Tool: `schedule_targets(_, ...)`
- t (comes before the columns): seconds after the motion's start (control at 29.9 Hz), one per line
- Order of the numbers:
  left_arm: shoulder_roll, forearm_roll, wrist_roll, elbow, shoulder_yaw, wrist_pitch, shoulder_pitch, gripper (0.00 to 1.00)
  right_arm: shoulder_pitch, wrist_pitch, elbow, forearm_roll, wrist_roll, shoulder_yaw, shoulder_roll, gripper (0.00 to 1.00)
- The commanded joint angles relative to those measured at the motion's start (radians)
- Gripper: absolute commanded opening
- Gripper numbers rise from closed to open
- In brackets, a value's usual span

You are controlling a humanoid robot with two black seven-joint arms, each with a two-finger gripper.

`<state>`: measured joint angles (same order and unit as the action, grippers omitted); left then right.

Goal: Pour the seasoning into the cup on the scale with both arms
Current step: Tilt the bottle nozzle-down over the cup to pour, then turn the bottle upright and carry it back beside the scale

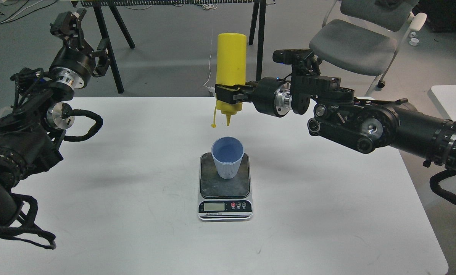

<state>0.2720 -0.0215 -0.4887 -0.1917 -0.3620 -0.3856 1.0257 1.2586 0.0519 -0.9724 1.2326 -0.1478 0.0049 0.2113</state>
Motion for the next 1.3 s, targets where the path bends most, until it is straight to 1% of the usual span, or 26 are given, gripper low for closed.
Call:
schedule_targets(0.0,0.000,0.000,0.000,0.000,0.000,-0.001,0.005,0.89,0.001,-0.010,-0.002,0.060,0.005,-0.003,-0.018,0.37)
schedule_targets(0.37,0.001,0.000,0.000,0.000,0.000,-0.004,0.004,0.89,0.010,-0.021,-0.009,0.116,0.017,-0.006,-0.036,0.38)
schedule_targets(0.6,-0.002,0.000,0.000,0.000,0.000,-0.004,0.004,0.89,0.008,-0.021,-0.029,0.116,0.017,-0.031,-0.032,0.38)
schedule_targets(1.07,-0.002,-0.001,0.000,-0.003,-0.002,-0.006,0.007,0.89,0.012,-0.012,-0.035,0.094,0.017,-0.016,-0.024,0.38)
schedule_targets(1.14,-0.002,-0.001,0.000,-0.003,-0.002,-0.006,0.007,0.89,0.016,-0.003,-0.016,0.035,0.011,0.045,-0.003,0.38)
schedule_targets(1.2,-0.002,-0.001,0.000,-0.003,-0.002,-0.004,0.007,0.89,0.010,0.034,-0.005,-0.126,0.008,0.145,0.031,0.38)
schedule_targets(1.27,-0.002,-0.003,0.000,-0.003,-0.003,-0.002,0.007,0.89,0.001,0.075,-0.011,-0.336,0.011,0.237,0.086,0.38)
